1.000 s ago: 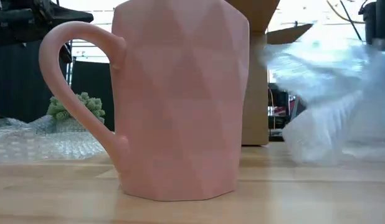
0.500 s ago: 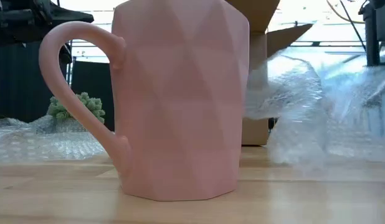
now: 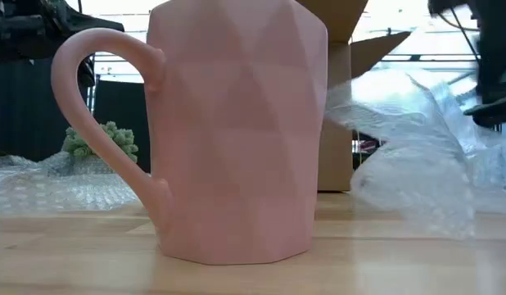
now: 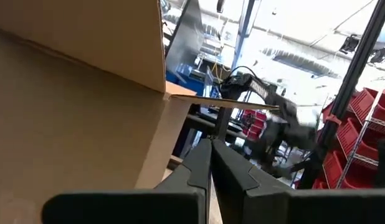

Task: Wrap mug
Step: Wrap the yellow mug with bubble wrap

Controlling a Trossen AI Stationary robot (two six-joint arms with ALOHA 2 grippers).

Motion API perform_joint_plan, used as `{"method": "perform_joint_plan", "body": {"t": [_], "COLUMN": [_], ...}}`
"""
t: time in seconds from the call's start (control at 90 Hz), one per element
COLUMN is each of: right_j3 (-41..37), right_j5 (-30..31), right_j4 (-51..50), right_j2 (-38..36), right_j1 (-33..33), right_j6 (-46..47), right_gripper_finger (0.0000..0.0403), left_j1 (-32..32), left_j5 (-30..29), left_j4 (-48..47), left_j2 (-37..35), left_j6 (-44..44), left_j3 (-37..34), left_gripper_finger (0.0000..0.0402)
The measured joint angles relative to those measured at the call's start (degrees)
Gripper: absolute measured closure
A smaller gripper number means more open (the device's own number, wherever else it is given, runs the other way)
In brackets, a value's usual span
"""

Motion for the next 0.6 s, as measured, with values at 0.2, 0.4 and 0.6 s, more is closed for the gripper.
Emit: {"method": "perform_joint_plan", "body": {"t": [0.2,0.4,0.6], "right_j3": [-9.6,-7.4,-0.9], "right_j5": [-6.8,-11.1,-15.5], "right_j4": [14.8,23.1,24.8], "right_j2": [6.5,10.2,10.3], "right_j1": [4.2,7.1,7.9], "right_j6": [11.4,17.9,25.3], "right_gripper_finger": [0.0206,0.0206,0.0206], "left_j1": [0.0,0.0,0.0], "left_j5": [0.6,1.0,1.0], "left_j4": [-0.5,-0.4,-0.2], "left_j2": [0.0,0.0,0.0], "left_j6": [-1.5,-1.5,-1.5], "left_j3": [0.0,0.0,0.0], "left_gripper_finger": [0.0402,0.0402,0.0402]}}
